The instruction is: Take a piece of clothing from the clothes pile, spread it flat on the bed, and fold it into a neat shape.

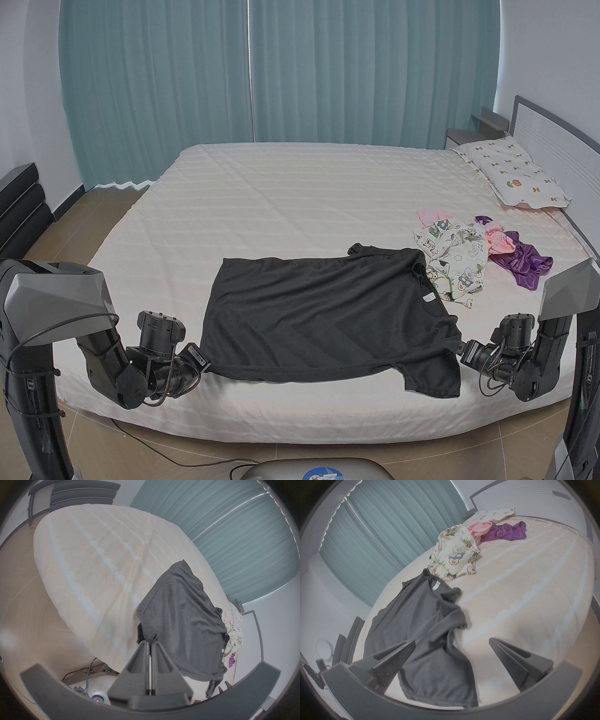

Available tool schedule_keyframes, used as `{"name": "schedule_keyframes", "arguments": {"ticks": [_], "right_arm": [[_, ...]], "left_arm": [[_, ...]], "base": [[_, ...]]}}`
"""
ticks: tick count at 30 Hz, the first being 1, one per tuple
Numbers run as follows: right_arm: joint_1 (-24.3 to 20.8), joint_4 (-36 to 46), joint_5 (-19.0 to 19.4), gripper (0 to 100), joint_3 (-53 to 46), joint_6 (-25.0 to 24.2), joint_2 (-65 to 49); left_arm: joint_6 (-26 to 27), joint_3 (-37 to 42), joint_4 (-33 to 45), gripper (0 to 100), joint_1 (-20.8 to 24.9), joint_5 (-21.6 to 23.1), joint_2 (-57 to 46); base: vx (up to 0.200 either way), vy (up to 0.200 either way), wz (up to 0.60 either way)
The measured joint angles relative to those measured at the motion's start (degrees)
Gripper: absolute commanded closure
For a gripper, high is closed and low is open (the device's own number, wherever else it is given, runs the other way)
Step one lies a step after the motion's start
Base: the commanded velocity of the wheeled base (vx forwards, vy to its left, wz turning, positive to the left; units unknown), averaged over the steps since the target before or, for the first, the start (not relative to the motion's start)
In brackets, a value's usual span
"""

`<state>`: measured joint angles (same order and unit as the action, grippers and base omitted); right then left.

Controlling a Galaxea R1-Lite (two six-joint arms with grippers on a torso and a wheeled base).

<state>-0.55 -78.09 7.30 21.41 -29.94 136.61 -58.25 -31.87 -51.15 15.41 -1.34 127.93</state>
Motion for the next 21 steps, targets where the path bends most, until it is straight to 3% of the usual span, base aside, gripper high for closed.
{"name": "schedule_keyframes", "arguments": {"ticks": [5, 16, 17, 21], "right_arm": [[-1.88, -0.21, 1.5, 0, -3.58, 2.88, 0.27], [-4.66, 0.41, 1.39, 0, -5.81, 3.18, 1.54], [-4.74, 0.44, 1.39, 100, -5.78, 3.18, 1.65], [-4.9, 0.01, 0.84, 100, -5.38, 3.18, 2.19]], "left_arm": [[0.0, 0.01, -0.24, 100, -0.01, -0.02, 0.0], [0.0, -0.02, -0.27, 100, -0.11, -0.02, 0.0], [0.0, -0.02, -0.27, 100, -0.11, -0.02, 0.0], [0.0, -0.05, -0.27, 100, -0.12, 0.0, 0.0]], "base": [[0.0, 0.0, 0.0], [0.0, 0.0, 0.0], [0.0, 0.0, 0.0], [0.0, 0.0, 0.0]]}}
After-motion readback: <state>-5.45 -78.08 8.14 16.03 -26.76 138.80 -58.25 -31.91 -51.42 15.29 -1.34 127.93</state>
